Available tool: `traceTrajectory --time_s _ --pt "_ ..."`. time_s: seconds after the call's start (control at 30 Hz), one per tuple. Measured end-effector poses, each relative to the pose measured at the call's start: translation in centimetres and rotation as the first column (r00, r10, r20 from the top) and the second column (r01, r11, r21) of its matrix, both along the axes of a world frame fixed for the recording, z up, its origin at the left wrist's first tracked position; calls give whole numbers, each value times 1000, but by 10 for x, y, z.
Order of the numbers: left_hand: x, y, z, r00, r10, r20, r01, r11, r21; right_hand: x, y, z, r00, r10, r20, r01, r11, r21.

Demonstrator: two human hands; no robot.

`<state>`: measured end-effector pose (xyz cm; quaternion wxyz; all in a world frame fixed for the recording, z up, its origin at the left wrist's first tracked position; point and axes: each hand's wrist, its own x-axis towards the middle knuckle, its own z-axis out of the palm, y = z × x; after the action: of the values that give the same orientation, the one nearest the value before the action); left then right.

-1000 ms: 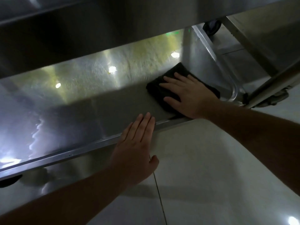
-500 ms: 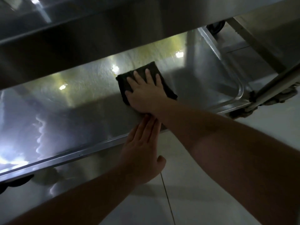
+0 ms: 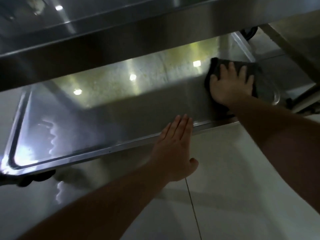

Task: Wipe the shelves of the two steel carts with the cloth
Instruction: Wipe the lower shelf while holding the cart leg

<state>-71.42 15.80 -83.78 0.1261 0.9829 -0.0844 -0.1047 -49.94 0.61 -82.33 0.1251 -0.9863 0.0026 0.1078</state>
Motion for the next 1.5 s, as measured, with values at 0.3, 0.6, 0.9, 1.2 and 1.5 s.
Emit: traceTrajectory --time_s 0.3,0.6,0.9,1.2,1.5 --pt "-66 97 26 999 -23 37 26 997 -72 -72 164 -1 818 574 -24 -572 818 63" --pt "-128 287 47 826 564 5 -559 817 139 -14 36 -3 997 71 28 -71 997 -3" --pt "-155 323 6 710 696 111 -705 704 90 -62 155 -9 999 28 18 -28 1000 -3" --pt "-158 330 -5 723 677 137 -690 718 91 -174 356 -5 809 586 52 -587 809 19" --pt "-161 324 -14 703 680 209 -705 705 75 -93 176 -12 996 78 39 -77 997 -22"
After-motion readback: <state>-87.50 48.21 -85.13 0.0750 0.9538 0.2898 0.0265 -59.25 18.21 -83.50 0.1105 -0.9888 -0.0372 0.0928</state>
